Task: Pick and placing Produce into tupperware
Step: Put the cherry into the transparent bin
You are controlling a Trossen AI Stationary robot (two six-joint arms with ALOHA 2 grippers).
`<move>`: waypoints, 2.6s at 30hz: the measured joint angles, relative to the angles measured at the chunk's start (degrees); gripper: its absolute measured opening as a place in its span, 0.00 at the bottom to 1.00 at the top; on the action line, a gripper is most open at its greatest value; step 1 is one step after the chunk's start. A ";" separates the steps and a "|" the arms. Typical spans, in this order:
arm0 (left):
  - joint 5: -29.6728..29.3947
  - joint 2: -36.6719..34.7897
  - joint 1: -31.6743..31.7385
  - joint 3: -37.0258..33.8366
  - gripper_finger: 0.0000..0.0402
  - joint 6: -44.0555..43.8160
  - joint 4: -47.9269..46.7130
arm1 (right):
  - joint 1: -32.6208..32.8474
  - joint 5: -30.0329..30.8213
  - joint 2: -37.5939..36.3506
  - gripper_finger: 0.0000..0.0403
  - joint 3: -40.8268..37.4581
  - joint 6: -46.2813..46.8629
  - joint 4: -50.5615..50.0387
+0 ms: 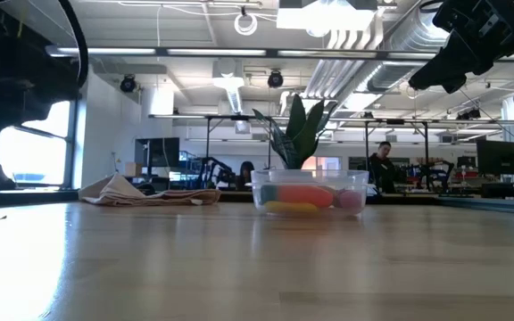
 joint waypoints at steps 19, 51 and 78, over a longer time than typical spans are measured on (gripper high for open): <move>-1.38 4.20 0.00 0.20 0.42 -0.56 -0.18 | -0.02 0.02 -0.01 0.09 0.00 0.00 0.00; -2.60 4.38 -0.02 -0.02 0.30 0.30 -0.62 | -0.02 0.02 0.00 0.09 0.00 0.00 0.02; -2.65 4.42 0.00 0.02 0.26 0.23 -1.41 | -0.02 0.00 0.00 0.09 0.00 0.00 0.00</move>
